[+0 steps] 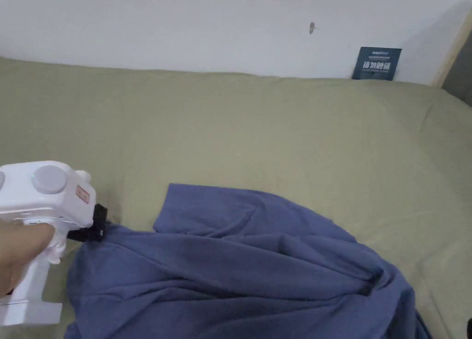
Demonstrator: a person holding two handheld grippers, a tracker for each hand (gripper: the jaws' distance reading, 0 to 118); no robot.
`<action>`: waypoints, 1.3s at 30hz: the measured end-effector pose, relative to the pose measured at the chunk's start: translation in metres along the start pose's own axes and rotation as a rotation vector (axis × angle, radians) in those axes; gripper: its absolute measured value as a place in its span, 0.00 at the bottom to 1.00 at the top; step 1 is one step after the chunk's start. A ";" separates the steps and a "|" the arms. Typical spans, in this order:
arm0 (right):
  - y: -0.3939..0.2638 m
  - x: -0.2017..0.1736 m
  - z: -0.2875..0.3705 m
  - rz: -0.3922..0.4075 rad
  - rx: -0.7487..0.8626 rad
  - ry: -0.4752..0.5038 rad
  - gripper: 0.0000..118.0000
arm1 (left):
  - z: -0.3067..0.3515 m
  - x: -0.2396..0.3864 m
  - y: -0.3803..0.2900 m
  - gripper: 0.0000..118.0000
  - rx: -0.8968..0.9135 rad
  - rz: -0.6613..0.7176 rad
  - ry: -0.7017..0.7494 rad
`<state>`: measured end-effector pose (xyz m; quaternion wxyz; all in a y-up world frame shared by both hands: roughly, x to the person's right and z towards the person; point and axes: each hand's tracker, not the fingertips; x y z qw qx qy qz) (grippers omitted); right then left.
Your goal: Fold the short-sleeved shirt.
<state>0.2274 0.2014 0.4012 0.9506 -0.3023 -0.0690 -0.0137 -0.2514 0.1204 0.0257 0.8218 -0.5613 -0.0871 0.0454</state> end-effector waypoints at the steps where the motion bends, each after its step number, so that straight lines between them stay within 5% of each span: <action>1: 0.002 0.002 -0.006 -0.011 -0.010 0.015 0.00 | 0.002 0.002 -0.003 0.04 -0.008 0.028 -0.034; 3: 0.012 0.003 -0.021 -0.051 -0.037 0.076 0.02 | 0.006 0.006 -0.009 0.04 -0.007 -0.021 0.051; 4: 0.020 0.005 -0.032 -0.056 -0.070 0.115 0.13 | 0.007 0.006 -0.011 0.04 0.001 -0.056 0.066; 7: 0.042 0.009 -0.071 -0.066 -0.189 0.180 1.00 | 0.008 -0.002 -0.010 0.04 -0.001 0.002 0.022; 9: 0.050 0.016 -0.095 -0.125 -0.160 0.181 0.94 | 0.008 -0.008 -0.011 0.04 0.000 0.024 0.008; 18: 0.069 0.017 -0.178 -0.255 -0.558 0.131 0.91 | 0.004 -0.012 -0.014 0.04 -0.004 0.012 0.000; 19: 0.067 0.027 -0.189 -0.281 -0.593 0.127 0.72 | 0.003 -0.012 -0.015 0.04 -0.005 0.007 0.002; 21: 0.064 0.029 -0.192 -0.278 -0.599 0.129 0.13 | 0.002 -0.012 -0.015 0.04 -0.006 0.005 0.000; 22: 0.062 0.029 -0.191 -0.292 -0.598 0.147 0.07 | 0.003 -0.011 -0.015 0.04 0.000 0.005 -0.005; 39: 0.177 0.000 -0.133 -0.189 -0.202 0.261 0.07 | 0.171 -0.015 0.046 0.04 0.411 -0.038 -0.092</action>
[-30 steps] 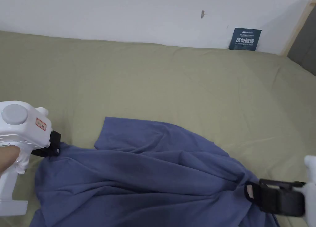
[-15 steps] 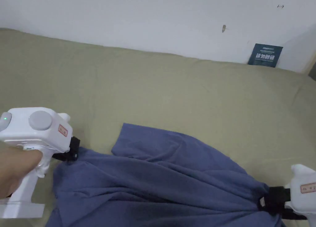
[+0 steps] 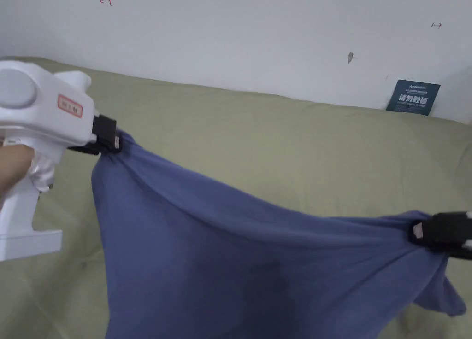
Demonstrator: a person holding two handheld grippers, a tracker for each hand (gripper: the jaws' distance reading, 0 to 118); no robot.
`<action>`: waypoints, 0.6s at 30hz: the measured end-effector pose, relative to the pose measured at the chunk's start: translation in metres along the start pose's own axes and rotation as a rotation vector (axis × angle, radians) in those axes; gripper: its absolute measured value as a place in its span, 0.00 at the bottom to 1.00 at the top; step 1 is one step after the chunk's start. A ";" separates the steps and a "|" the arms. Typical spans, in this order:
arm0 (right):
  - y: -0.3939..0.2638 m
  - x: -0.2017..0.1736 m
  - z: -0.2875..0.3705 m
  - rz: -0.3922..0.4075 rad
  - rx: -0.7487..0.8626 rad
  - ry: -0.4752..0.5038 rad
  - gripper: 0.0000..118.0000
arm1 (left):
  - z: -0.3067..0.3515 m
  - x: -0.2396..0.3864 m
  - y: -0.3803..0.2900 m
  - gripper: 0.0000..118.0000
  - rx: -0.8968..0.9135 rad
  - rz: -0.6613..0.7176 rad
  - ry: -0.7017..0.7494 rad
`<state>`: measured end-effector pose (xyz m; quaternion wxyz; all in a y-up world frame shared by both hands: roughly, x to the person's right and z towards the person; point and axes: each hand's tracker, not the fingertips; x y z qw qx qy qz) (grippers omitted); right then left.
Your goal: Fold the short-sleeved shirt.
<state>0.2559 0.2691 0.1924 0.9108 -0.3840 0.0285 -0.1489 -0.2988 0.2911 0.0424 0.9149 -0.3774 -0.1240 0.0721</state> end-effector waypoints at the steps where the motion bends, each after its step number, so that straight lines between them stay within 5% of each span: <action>1: 0.009 -0.003 0.003 0.009 0.023 0.004 0.07 | 0.008 0.000 0.008 0.04 0.009 -0.002 0.002; 10: 0.104 -0.044 0.015 0.185 0.187 -0.031 0.07 | 0.056 0.007 0.075 0.04 0.145 -0.061 0.063; 18: 0.175 -0.058 0.019 0.197 0.316 -0.051 0.07 | 0.072 0.009 0.127 0.04 0.264 -0.037 0.076</action>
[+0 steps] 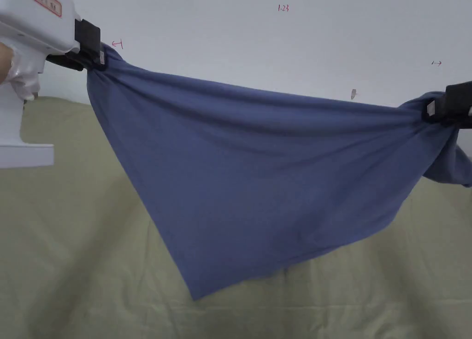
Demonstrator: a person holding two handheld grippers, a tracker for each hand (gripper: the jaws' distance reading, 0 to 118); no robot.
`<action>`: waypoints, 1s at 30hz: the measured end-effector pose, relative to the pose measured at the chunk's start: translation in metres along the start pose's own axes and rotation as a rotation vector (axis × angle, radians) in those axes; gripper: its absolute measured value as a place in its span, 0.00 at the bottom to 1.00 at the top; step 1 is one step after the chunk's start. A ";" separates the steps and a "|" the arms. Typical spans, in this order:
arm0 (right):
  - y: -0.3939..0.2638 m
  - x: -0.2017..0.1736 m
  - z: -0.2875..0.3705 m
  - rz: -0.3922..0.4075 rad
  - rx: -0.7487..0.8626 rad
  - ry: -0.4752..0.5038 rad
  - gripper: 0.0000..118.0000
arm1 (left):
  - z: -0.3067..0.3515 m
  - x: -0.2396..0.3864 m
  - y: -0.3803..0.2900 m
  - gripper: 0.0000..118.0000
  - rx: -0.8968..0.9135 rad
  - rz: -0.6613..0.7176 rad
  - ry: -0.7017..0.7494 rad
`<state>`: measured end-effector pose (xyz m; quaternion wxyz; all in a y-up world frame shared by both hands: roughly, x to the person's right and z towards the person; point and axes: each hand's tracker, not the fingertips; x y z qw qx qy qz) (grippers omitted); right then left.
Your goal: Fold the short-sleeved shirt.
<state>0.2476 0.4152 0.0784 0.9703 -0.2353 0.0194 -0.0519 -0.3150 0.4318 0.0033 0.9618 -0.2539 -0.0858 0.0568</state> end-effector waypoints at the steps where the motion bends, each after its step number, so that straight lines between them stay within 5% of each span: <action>1: 0.006 0.001 -0.001 -0.011 0.015 0.001 0.07 | 0.000 0.000 0.004 0.04 0.011 -0.001 0.006; 14: -0.012 0.010 -0.028 -0.026 0.060 -0.043 0.07 | -0.025 0.004 -0.020 0.04 0.038 -0.038 0.039; 18: -0.058 0.005 -0.037 0.008 0.021 -0.083 0.07 | -0.020 0.024 -0.086 0.04 0.011 -0.044 0.053; 30: -0.196 0.031 0.010 -0.070 -0.149 -0.033 0.07 | 0.007 -0.016 -0.249 0.04 -0.162 0.193 -0.025</action>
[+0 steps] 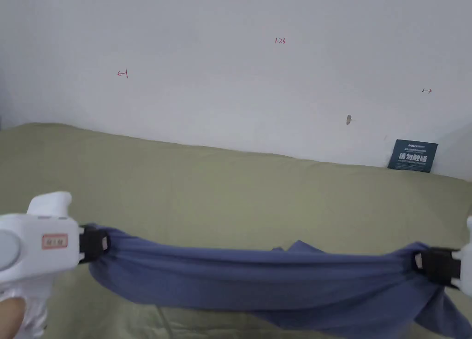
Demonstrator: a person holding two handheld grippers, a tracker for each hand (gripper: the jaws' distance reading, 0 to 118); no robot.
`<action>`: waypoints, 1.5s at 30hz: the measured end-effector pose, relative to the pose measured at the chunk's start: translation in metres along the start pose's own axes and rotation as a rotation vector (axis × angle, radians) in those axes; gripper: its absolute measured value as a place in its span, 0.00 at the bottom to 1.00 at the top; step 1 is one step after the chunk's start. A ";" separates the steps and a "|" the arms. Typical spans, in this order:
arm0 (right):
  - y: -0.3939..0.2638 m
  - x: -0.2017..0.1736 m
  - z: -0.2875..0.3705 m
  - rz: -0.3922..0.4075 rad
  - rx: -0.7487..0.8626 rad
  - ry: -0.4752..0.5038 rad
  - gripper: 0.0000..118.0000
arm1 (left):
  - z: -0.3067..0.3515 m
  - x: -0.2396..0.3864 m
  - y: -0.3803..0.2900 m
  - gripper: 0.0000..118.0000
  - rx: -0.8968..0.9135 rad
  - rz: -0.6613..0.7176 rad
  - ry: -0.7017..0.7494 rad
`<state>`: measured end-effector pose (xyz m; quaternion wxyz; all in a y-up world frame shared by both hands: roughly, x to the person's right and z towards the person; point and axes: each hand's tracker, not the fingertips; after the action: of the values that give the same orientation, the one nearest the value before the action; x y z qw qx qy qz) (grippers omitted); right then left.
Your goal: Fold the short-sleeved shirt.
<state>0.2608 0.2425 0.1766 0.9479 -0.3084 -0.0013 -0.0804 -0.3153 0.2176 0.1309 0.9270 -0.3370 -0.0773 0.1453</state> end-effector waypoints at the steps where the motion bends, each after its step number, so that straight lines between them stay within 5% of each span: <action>1: -0.014 0.002 0.003 0.009 -0.005 -0.001 0.07 | 0.003 -0.003 -0.012 0.04 -0.007 0.008 -0.010; 10: -0.117 0.020 0.016 -0.027 -0.107 0.008 0.07 | 0.029 -0.024 -0.099 0.04 -0.093 -0.053 0.015; 18: -0.161 0.020 0.029 -0.084 -0.117 0.033 0.07 | 0.033 -0.054 -0.159 0.04 -0.182 0.066 0.037; 19: -0.163 0.019 0.029 -0.081 -0.116 0.035 0.14 | 0.032 -0.054 -0.164 0.12 -0.191 0.069 0.048; 20: -0.166 0.018 0.032 -0.071 -0.104 0.028 0.29 | 0.035 -0.052 -0.169 0.31 -0.174 0.070 0.083; 22: -0.168 0.015 0.038 -0.051 -0.062 0.007 0.84 | 0.042 -0.049 -0.173 0.87 -0.098 0.080 0.088; 23: -0.168 0.013 0.047 -0.035 0.005 -0.001 0.91 | 0.052 -0.045 -0.175 0.92 -0.018 0.091 0.062; 26: -0.165 -0.008 0.076 0.078 0.198 -0.031 0.90 | 0.077 -0.028 -0.164 0.92 0.175 0.059 0.053; 29: -0.164 -0.033 0.105 0.213 0.373 -0.100 0.90 | 0.112 0.003 -0.151 0.91 0.408 -0.113 0.178; 31: -0.165 -0.044 0.122 0.239 0.441 -0.126 0.88 | 0.129 0.015 -0.145 0.90 0.518 -0.164 0.183; 33: -0.167 -0.055 0.134 0.238 0.469 -0.132 0.72 | 0.143 0.026 -0.142 0.84 0.560 -0.180 0.175; 34: -0.169 -0.059 0.138 0.239 0.475 -0.140 0.42 | 0.147 0.030 -0.143 0.64 0.580 -0.195 0.171; 35: -0.171 -0.063 0.141 0.246 0.487 -0.161 0.12 | 0.147 0.032 -0.145 0.33 0.573 -0.215 0.166; 36: -0.171 -0.067 0.140 0.249 0.491 -0.179 0.00 | 0.147 0.036 -0.147 0.00 0.573 -0.243 0.194; 43: -0.175 -0.065 0.143 0.211 0.448 -0.148 0.00 | 0.125 0.015 -0.150 0.02 0.418 -0.243 0.206; 45: -0.172 -0.063 0.146 0.213 0.447 -0.148 0.00 | 0.111 -0.002 -0.142 0.37 0.294 -0.212 0.132</action>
<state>0.1790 0.2004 0.3919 0.9929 -0.0946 -0.0557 0.0448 -0.3132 0.1798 0.3068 0.9794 -0.1967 -0.0296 0.0343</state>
